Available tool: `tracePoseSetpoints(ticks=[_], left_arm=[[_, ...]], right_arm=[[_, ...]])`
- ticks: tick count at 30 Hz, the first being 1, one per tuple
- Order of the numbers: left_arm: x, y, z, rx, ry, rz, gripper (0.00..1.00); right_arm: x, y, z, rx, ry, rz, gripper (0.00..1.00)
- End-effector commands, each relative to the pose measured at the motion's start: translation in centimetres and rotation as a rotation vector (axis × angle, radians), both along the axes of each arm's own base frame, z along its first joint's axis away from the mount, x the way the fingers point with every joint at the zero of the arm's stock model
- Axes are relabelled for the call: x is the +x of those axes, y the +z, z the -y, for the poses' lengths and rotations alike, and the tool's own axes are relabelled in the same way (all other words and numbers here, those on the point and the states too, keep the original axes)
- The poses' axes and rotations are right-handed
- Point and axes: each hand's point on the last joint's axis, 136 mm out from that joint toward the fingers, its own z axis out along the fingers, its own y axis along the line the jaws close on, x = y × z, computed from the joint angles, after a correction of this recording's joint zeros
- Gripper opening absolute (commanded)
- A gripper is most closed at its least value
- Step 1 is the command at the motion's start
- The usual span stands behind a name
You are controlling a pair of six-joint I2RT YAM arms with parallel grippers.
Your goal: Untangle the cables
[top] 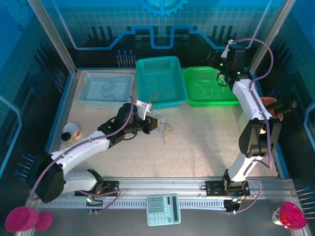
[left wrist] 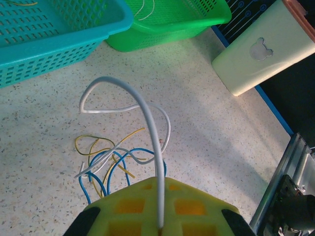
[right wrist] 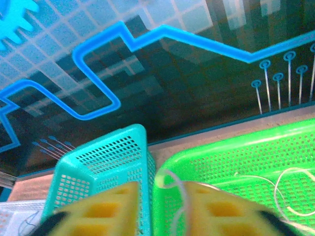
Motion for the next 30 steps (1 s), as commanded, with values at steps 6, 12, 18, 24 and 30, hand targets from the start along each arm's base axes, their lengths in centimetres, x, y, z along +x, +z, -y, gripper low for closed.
tracePoseSetpoints(ticks=[6,12,18,24,30], left_arm=[[0.1,2.0,0.1,-0.046,0.019,0.01,0.0],[0.1,3.1,0.7,-0.114,0.009,-0.017,0.0],[0.1,4.7,0.7,-0.166,0.025,-0.044,0.0],[0.0,6.9,0.8,-0.215,0.019,-0.058,0.0],[-0.1,8.7,0.9,-0.245,0.017,-0.053,0.0]], right_arm=[[-1.9,0.9,-2.0,-0.002,0.064,0.004,0.81],[-7.5,3.8,-6.6,0.07,0.183,0.082,0.78],[-15.6,-0.3,-12.6,0.076,0.358,0.071,0.81],[-21.2,-8.7,-15.8,0.016,0.505,0.007,0.83],[-24.7,-13.8,-17.0,0.001,0.628,-0.01,0.83]])
